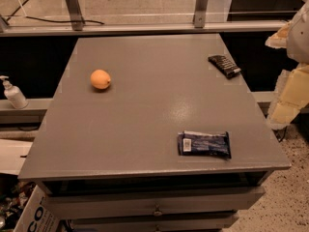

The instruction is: Move rxbar chocolate near rxbar blueberry

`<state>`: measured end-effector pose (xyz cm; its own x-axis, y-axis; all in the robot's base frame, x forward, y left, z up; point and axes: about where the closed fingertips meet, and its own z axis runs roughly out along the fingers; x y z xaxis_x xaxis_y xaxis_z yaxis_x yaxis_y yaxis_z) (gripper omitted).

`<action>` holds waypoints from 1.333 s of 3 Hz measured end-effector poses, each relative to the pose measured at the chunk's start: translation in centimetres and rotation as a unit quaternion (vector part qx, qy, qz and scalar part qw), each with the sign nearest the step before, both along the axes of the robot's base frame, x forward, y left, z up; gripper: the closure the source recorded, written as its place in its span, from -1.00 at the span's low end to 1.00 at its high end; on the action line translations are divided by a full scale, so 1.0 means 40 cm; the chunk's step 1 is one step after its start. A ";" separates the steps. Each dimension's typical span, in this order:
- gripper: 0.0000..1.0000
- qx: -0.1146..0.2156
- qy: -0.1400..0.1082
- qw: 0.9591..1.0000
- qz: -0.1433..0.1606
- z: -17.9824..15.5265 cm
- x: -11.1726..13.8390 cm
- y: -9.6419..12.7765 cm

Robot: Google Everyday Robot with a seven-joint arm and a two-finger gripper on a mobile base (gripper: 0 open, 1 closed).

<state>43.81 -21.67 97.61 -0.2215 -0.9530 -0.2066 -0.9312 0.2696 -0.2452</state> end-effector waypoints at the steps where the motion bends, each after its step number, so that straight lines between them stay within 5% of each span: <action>1: -1.00 0.000 0.000 1.000 0.000 0.000 0.000 0.000; 2: -1.00 0.000 -0.014 1.000 0.021 -0.008 0.019 0.005; 4: -1.00 -0.019 -0.029 0.998 0.052 -0.076 0.160 0.001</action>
Offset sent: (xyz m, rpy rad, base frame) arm 0.0214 0.0043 -0.0145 -0.0009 -0.0569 0.1151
